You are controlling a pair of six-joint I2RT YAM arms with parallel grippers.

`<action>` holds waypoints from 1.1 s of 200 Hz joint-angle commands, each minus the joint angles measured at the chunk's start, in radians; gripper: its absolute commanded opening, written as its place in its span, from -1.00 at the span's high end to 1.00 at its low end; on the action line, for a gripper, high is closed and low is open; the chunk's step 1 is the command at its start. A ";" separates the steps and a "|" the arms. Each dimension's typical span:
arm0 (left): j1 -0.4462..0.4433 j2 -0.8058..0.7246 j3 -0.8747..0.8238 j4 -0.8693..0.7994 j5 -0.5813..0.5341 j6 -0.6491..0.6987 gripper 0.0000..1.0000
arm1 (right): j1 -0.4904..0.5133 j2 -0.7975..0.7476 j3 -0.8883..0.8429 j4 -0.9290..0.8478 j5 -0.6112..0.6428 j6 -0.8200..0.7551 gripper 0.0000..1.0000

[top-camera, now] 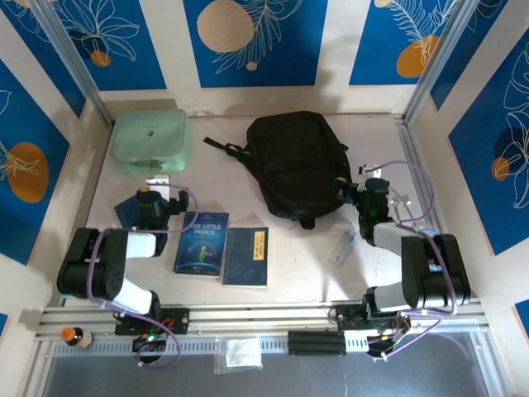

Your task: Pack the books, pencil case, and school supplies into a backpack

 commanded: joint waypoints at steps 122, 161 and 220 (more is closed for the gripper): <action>-0.001 -0.258 0.425 -0.824 0.245 -0.415 -0.99 | 0.228 0.218 0.556 -0.926 -0.248 0.500 -0.91; -0.007 -0.203 0.464 -0.824 0.353 -0.473 -1.00 | 0.360 0.381 0.612 -0.936 -0.239 0.663 -0.87; -0.048 -0.131 0.505 -0.834 0.448 -0.558 -1.00 | 0.534 0.567 0.786 -0.773 -0.396 0.780 -0.84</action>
